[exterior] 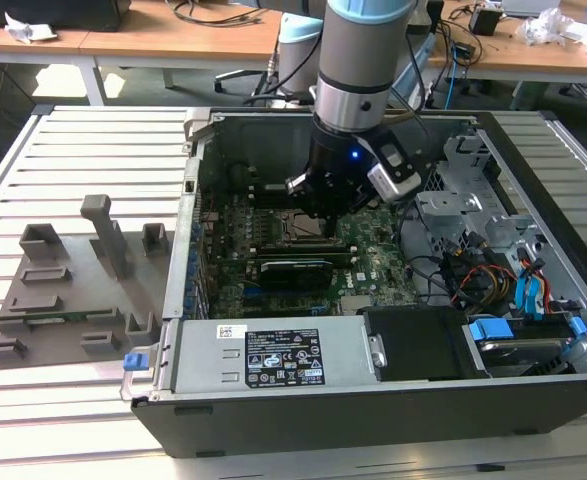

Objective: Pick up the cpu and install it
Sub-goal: 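Install the second cpu locking lever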

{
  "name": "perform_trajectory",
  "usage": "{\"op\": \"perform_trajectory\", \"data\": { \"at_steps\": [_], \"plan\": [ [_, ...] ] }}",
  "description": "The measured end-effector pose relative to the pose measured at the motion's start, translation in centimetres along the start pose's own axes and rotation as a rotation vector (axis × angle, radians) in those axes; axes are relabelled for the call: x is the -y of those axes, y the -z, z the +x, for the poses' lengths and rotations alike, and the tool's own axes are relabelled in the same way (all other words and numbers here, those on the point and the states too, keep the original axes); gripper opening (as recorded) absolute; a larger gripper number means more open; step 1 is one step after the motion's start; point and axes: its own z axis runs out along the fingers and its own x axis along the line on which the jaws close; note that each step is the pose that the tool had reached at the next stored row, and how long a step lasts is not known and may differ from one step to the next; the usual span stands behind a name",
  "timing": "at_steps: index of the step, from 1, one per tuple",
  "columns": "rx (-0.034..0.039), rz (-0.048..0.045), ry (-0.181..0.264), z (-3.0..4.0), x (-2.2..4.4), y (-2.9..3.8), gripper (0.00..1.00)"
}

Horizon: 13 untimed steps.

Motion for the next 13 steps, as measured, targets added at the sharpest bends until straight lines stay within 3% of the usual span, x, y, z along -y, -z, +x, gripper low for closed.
{"op": "perform_trajectory", "data": {
  "at_steps": [2, 3, 5, 7, 10, 13],
  "plan": [
    [0.0052, -0.0359, 0.0, 0.01, 0.0, 0.0, 0.11],
    [0.0091, -0.0629, 0.001, 0.01, 0.0, -0.01, 0.11],
    [0.0144, -0.0994, 0.001, 0.02, 0.03, -0.01, 0.11],
    [0.0165, -0.1143, 0.001, 0.05, 0.28, -0.03, 0.11],
    [0.0184, -0.127, 0.002, 0.25, 1.56, -0.15, 0.11],
    [0.0222, -0.1536, 0.002, 0.44, 1.95, -0.25, 0.11]
  ]
}}
